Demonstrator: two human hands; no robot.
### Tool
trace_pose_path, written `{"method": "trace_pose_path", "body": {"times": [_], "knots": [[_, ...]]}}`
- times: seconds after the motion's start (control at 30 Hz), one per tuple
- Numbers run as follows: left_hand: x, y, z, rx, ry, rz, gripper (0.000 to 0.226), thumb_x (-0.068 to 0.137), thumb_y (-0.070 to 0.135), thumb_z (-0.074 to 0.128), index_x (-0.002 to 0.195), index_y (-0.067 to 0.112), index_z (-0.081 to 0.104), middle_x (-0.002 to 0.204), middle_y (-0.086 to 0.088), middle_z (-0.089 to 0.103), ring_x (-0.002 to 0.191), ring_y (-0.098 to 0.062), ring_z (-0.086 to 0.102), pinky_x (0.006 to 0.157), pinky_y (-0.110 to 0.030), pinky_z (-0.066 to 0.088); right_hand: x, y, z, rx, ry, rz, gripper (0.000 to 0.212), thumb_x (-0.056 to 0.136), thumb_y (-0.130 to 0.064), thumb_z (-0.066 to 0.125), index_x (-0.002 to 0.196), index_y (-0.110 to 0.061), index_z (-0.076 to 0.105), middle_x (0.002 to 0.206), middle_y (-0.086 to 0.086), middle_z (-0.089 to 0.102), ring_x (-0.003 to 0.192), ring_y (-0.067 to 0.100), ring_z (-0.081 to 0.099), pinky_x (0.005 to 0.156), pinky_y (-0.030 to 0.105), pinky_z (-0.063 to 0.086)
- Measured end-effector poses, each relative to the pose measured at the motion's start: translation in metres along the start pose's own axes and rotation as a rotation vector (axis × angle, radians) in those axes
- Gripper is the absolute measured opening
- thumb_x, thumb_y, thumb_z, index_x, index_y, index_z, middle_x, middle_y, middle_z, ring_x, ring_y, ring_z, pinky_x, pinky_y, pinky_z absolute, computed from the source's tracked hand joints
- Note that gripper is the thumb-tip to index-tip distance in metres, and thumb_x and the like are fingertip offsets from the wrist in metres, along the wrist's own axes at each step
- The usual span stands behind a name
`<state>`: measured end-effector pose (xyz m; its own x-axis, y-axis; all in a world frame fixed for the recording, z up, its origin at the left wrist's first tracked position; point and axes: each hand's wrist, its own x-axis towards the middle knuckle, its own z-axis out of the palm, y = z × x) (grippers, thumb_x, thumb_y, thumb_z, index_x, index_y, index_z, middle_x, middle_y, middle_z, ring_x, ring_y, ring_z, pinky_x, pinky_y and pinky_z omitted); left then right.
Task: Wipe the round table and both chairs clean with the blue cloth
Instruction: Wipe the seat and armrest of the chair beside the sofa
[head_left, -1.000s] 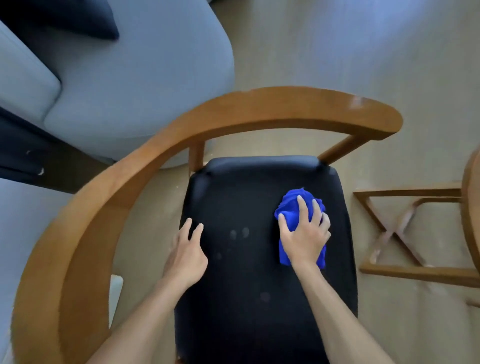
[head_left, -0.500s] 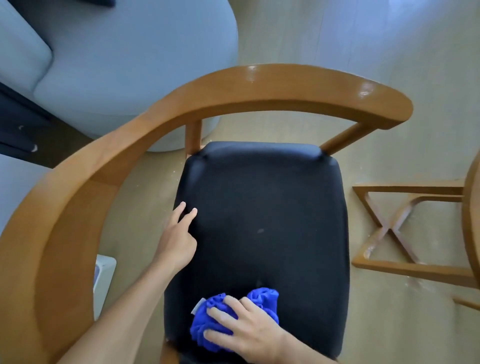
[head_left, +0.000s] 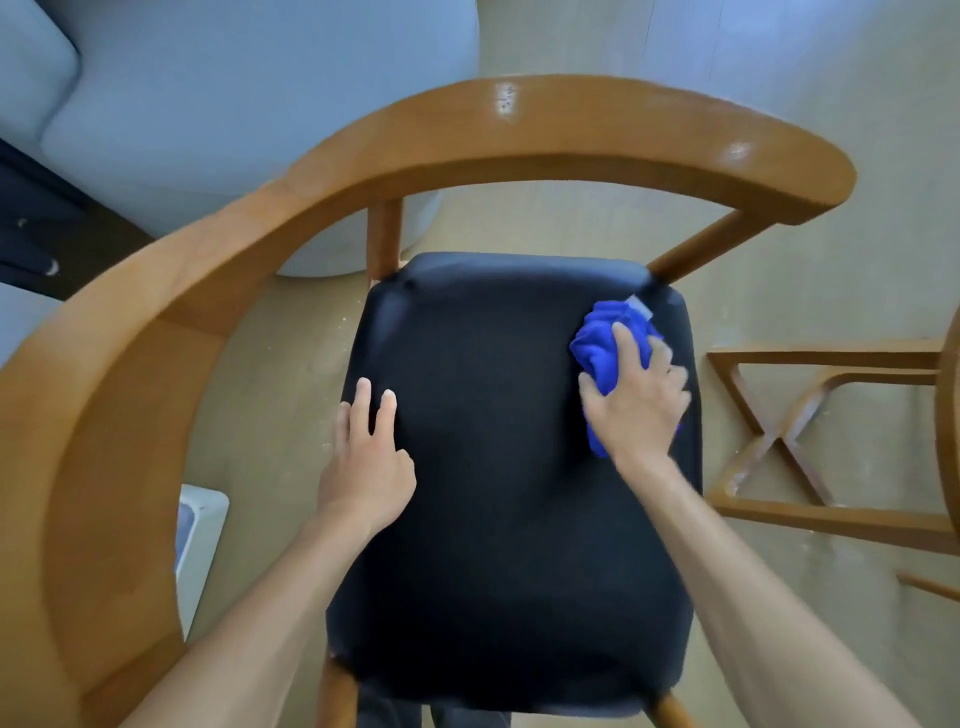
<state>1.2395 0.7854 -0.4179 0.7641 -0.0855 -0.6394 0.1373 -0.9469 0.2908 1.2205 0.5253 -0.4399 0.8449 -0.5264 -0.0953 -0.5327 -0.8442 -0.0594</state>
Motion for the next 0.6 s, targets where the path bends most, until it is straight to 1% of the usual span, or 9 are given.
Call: {"method": "trace_pose_path", "body": {"times": [0.03,0.1,0.23,0.3,0.37,0.4,0.47,0.53,0.6], "knots": [[0.000,0.002,-0.001,-0.001,-0.003,-0.010,0.063,0.095,0.016,0.037,0.151,0.024,0.009,0.158,0.011,-0.015,0.146,-0.016,-0.006,0.096,-0.039,0.044,-0.019,-0.006,0.003,0.006,0.022,-0.040,0.065,0.069,-0.035,0.076,0.129,-0.022,0.056,0.125,0.019,0.054,0.081,0.038,0.053,0.065,0.043,0.046],[0.002,0.004,-0.003,-0.007,0.005,-0.020,0.060,0.094,0.015,0.037,0.150,0.021,0.014,0.158,0.010,-0.011,0.145,-0.016,-0.002,0.096,-0.041,0.044,-0.075,-0.017,0.005,0.083,0.024,-0.213,0.065,0.063,-0.027,0.074,0.126,-0.023,0.059,0.123,0.019,0.055,0.075,0.034,0.051,0.062,0.039,0.043],[0.003,0.005,-0.007,-0.013,0.034,-0.007,0.056,0.093,0.014,0.040,0.147,0.017,0.023,0.158,0.002,-0.001,0.143,-0.020,0.006,0.104,-0.043,0.037,-0.192,-0.020,0.010,0.177,-0.182,-0.770,0.055,0.066,-0.017,0.060,0.119,-0.029,0.061,0.124,0.013,0.051,0.078,0.033,0.055,0.063,0.036,0.041],[0.004,0.005,-0.009,-0.013,0.056,-0.005,0.055,0.093,0.015,0.041,0.146,0.016,0.025,0.158,0.000,0.002,0.143,-0.022,0.012,0.104,-0.042,0.036,-0.188,-0.010,0.011,0.147,-0.220,-0.954,0.050,0.071,-0.014,0.052,0.117,-0.032,0.060,0.122,0.009,0.051,0.077,0.030,0.056,0.063,0.034,0.042],[0.004,0.003,-0.010,-0.018,0.074,-0.014,0.055,0.094,0.017,0.041,0.146,0.016,0.024,0.158,-0.001,0.003,0.141,-0.023,0.018,0.103,-0.041,0.035,-0.153,-0.005,0.010,0.100,-0.201,-1.048,0.054,0.071,-0.013,0.051,0.120,-0.034,0.056,0.123,0.006,0.054,0.081,0.030,0.056,0.063,0.035,0.042],[0.005,0.001,-0.011,-0.023,0.080,-0.021,0.056,0.094,0.018,0.041,0.147,0.016,0.023,0.157,-0.001,0.004,0.141,-0.024,0.020,0.103,-0.041,0.035,-0.130,-0.008,0.008,0.095,-0.169,-1.037,0.057,0.069,-0.013,0.052,0.122,-0.034,0.054,0.123,0.006,0.055,0.082,0.031,0.056,0.063,0.035,0.042],[0.006,-0.003,-0.011,-0.032,0.088,-0.028,0.057,0.094,0.019,0.041,0.148,0.016,0.021,0.157,-0.001,0.006,0.140,-0.023,0.022,0.104,-0.040,0.035,-0.076,-0.023,0.007,0.091,-0.066,-0.880,0.065,0.064,-0.015,0.061,0.125,-0.034,0.051,0.125,0.007,0.056,0.085,0.034,0.056,0.064,0.037,0.042],[0.006,-0.007,-0.010,-0.017,0.081,-0.026,0.059,0.094,0.020,0.040,0.149,0.018,0.017,0.156,0.000,0.005,0.139,-0.022,0.023,0.103,-0.039,0.037,-0.019,-0.051,0.006,0.080,0.021,-0.635,0.066,0.063,-0.017,0.065,0.126,-0.032,0.051,0.126,0.009,0.056,0.085,0.035,0.054,0.064,0.038,0.042],[0.004,-0.012,-0.009,-0.007,0.075,-0.035,0.060,0.095,0.021,0.039,0.149,0.018,0.014,0.156,-0.001,0.005,0.139,-0.022,0.023,0.103,-0.038,0.038,0.038,-0.089,0.000,0.076,0.055,-0.358,0.059,0.074,-0.019,0.063,0.131,-0.031,0.052,0.131,0.009,0.052,0.091,0.037,0.052,0.069,0.041,0.042]]}}
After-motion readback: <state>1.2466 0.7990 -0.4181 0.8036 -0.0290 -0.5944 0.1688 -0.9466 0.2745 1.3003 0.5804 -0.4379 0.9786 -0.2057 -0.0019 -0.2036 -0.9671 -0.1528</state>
